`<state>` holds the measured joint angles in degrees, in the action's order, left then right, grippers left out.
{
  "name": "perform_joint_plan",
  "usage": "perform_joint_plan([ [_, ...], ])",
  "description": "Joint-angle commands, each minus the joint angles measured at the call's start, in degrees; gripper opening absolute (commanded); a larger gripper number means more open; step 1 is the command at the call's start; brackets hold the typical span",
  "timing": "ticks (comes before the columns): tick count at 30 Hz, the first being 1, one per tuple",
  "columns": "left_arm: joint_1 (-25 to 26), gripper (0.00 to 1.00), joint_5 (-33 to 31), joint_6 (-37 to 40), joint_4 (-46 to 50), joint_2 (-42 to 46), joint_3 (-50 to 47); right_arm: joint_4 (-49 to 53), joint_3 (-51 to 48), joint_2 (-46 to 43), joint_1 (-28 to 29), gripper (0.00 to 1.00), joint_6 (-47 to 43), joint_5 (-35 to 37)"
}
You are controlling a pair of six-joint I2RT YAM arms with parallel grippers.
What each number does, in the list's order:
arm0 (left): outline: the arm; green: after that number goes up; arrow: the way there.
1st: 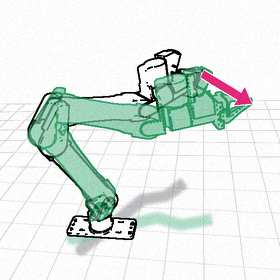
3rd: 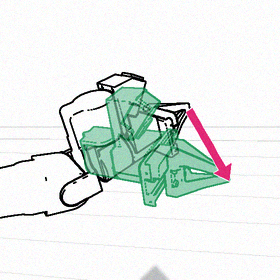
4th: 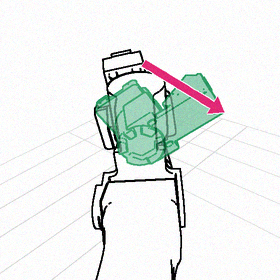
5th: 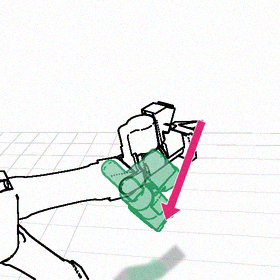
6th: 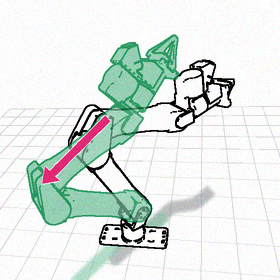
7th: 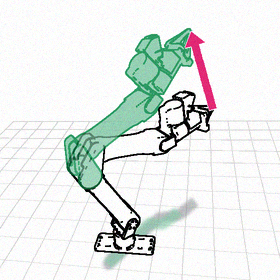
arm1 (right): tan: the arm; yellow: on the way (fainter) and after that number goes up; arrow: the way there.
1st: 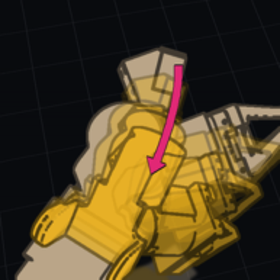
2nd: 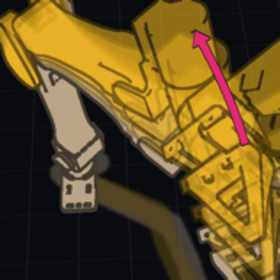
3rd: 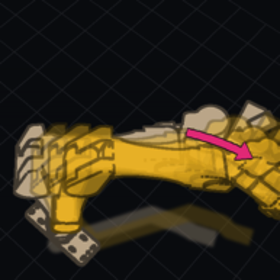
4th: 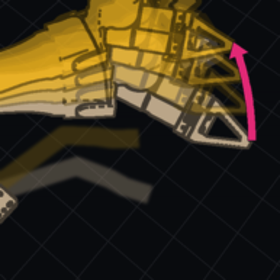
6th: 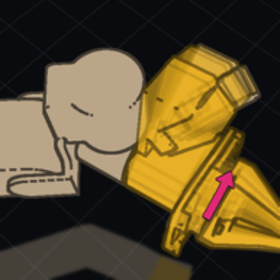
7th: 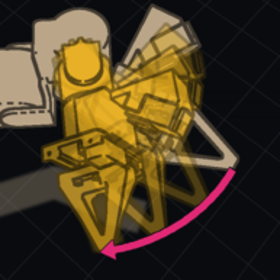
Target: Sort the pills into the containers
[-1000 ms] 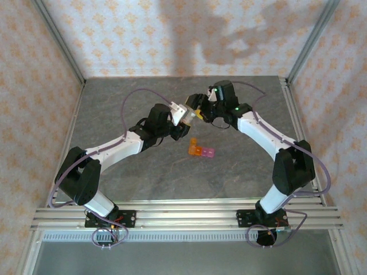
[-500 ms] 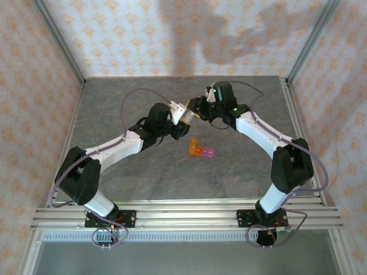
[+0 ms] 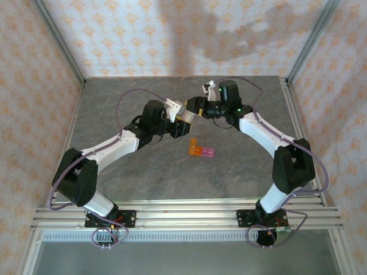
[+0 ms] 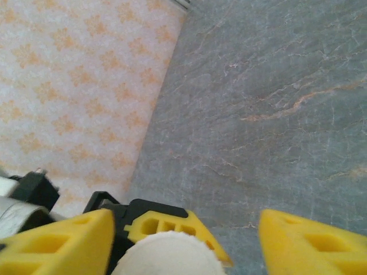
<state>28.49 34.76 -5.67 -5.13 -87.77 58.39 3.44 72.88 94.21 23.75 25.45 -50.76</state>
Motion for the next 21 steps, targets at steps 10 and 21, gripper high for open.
perform_joint_plan([
  [10, 2.82, 0.00, -19.39, 13.19, 2.73, 2.87, 0.19, 10.62, 5.59, -2.64, -1.27, 0.79, 14.17, 10.53],
  [21, 4.09, 0.00, -20.62, 14.99, 3.76, 1.14, 1.29, 8.69, 4.87, -0.70, 0.57, 0.78, 18.13, 10.35],
])
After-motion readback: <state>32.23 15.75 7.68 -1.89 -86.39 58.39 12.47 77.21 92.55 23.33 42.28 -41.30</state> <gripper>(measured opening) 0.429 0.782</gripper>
